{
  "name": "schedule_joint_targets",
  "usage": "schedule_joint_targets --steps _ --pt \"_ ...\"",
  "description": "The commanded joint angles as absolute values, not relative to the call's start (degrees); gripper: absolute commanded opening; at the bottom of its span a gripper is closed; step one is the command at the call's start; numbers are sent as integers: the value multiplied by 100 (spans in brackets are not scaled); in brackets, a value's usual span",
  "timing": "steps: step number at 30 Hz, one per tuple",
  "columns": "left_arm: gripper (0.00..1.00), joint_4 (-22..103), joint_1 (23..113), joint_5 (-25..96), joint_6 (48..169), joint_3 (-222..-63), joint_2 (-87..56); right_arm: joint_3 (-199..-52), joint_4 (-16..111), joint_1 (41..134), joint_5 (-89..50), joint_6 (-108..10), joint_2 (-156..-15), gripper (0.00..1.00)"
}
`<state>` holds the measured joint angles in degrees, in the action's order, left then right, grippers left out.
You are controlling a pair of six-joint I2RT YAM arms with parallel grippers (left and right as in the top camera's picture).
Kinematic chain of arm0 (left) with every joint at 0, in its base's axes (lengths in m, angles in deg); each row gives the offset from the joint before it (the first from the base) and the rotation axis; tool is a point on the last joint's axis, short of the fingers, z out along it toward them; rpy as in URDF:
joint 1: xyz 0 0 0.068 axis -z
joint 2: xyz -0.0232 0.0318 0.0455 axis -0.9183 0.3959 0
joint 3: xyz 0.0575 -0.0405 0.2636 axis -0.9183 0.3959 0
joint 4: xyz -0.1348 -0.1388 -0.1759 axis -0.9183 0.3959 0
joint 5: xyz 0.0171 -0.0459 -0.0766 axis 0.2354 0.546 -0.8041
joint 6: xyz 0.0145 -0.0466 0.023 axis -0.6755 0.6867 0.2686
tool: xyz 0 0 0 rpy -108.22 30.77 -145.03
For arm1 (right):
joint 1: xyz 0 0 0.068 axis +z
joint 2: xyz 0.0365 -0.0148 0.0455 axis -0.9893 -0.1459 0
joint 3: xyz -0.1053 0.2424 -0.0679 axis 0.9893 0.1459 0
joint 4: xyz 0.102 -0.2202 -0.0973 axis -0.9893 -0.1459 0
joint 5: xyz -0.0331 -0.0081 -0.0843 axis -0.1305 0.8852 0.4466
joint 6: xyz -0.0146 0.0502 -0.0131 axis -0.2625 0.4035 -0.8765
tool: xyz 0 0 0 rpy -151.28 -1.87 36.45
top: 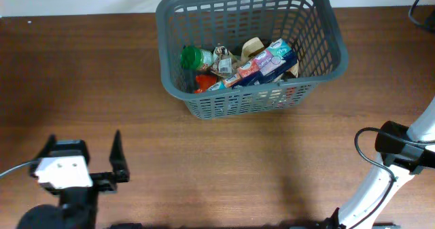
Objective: Pack container
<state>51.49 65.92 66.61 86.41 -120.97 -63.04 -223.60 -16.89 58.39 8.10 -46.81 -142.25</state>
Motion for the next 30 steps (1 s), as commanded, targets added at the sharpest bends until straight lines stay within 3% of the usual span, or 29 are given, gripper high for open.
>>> schedule_joint_targets --steps 1,12,30 --pt "99 4845 6564 6239 8829 -11432 -6588 -22441 -1722 5830 899 -4655 -14160 99" --pt "99 3199 6564 6051 8873 -9268 -7154 -22441 -1722 5830 899 -4655 -14160 99" --pt "99 3003 6564 6055 8870 -7821 -8225 -22441 -1722 5830 899 -4655 -14160 99"
